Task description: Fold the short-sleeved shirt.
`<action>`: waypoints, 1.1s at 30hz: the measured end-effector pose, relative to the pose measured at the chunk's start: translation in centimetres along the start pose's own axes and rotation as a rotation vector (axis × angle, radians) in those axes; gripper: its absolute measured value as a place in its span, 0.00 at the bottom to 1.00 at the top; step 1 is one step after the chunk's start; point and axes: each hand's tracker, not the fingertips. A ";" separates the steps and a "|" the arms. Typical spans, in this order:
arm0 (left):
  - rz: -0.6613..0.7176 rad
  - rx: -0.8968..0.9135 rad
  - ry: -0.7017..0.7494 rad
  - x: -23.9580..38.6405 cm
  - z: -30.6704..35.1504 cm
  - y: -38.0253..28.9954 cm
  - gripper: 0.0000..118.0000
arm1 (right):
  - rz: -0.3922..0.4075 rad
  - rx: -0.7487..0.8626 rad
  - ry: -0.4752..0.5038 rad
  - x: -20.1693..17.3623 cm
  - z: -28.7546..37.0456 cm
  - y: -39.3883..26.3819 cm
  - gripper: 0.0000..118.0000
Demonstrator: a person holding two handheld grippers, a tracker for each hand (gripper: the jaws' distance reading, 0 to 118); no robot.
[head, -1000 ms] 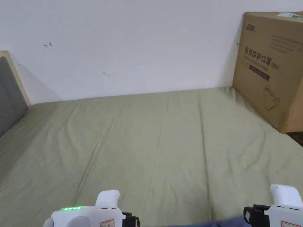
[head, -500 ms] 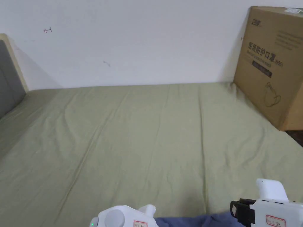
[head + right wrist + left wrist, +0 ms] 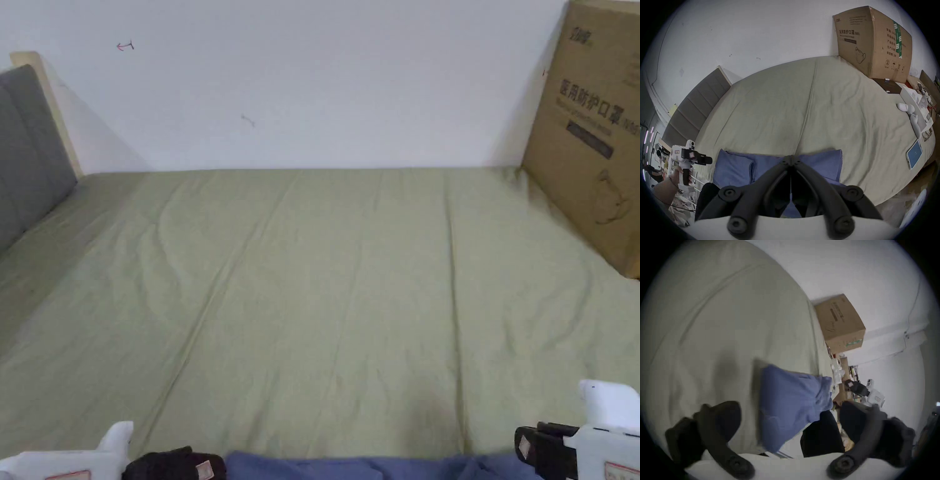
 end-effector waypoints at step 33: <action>-0.358 0.177 0.757 12.3 1.0 0.9 0.09 | 0.053 0.008 0.022 -1.7 0.3 1.2 0.00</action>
